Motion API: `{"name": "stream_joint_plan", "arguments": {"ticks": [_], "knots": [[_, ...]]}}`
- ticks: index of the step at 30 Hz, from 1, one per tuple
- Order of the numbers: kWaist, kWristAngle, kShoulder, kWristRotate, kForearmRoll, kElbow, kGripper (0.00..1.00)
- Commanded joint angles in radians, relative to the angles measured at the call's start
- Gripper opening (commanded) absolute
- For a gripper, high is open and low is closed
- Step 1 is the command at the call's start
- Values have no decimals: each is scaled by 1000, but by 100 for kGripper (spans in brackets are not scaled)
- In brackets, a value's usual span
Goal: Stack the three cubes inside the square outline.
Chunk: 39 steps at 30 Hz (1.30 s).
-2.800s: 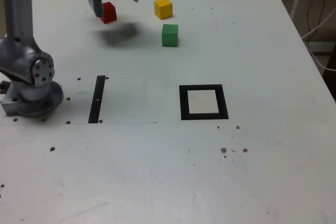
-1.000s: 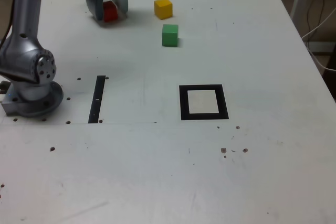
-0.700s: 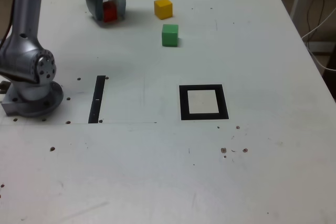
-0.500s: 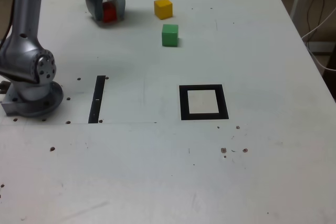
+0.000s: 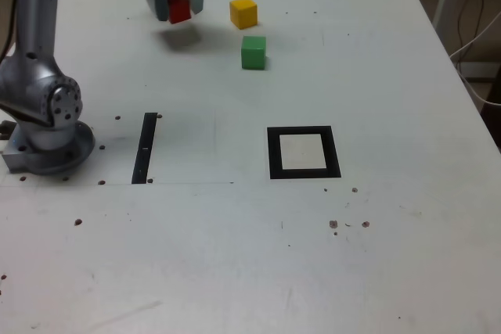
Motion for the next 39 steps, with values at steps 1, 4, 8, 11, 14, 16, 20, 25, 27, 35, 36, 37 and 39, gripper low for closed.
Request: {"name": "stream_joint_plan", "arguments": {"ticks": [1,4,8,11,14,16,20,25,27,35,36,37,39], "knots": [[-45,-7,-40,-9,16,5,31],[-109,-9,-72,-28,39,6,31],[-202,-15,-103,-62,67,4,31],[-270,-25,-120,-87,81,3,31],[-336,-35,-134,-114,90,3,31],[-378,-38,-143,-132,95,6,31],[-464,-40,-160,-173,106,14,31],[-564,-40,-169,-225,110,21,31],[-604,-40,-171,-249,112,21,31],[-750,-46,-162,-342,113,30,31],[-768,-47,-159,-355,112,30,31],[-786,-48,-156,-368,111,28,31],[-829,-52,-148,-397,110,21,31]]}}
